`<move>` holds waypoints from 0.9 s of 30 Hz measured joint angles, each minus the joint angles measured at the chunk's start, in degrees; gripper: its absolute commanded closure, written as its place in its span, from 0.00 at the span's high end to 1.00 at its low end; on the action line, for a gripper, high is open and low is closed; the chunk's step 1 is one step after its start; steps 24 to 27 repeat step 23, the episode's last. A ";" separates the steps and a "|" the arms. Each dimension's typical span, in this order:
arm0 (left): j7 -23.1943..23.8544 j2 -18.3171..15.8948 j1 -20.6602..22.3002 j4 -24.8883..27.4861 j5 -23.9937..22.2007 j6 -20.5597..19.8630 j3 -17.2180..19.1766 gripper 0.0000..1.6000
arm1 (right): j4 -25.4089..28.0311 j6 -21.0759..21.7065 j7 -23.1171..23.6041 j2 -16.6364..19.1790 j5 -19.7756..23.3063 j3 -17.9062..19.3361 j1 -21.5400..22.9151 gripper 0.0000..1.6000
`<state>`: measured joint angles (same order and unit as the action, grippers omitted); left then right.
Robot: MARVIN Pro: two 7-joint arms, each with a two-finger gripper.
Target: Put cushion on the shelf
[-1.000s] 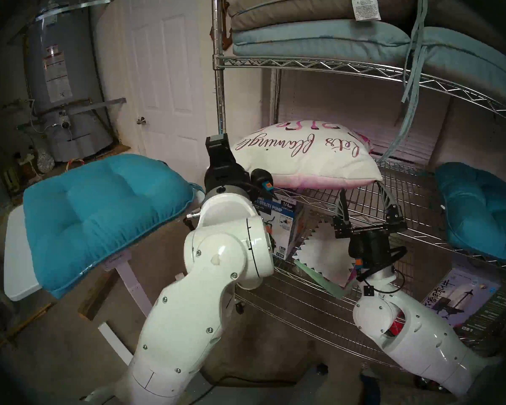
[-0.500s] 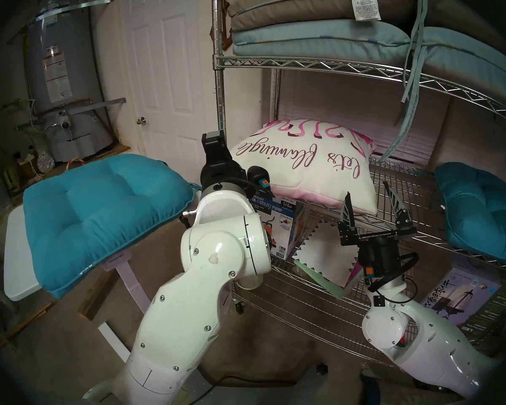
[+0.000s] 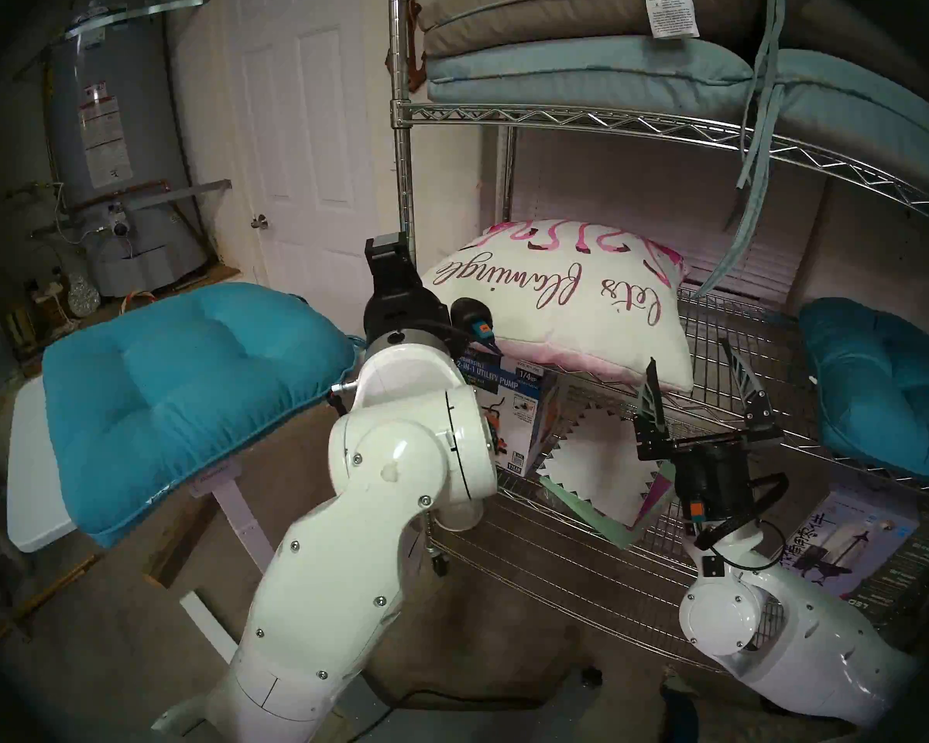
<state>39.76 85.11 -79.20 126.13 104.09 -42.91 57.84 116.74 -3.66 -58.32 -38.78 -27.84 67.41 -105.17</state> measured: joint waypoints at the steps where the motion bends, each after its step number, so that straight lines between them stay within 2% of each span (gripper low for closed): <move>1: 0.06 0.01 0.00 0.08 0.08 -0.04 -0.01 1.00 | 0.13 -0.01 -0.03 0.05 0.13 0.09 -0.05 1.00; 16: 4.79 1.14 0.82 1.03 3.06 -1.36 -0.38 1.00 | 1.75 -0.85 -0.15 -0.47 2.00 0.72 0.64 1.00; 27: 5.91 1.29 1.15 1.07 3.84 -1.62 -0.60 1.00 | 1.82 -0.94 -0.15 -0.59 2.17 0.75 0.73 1.00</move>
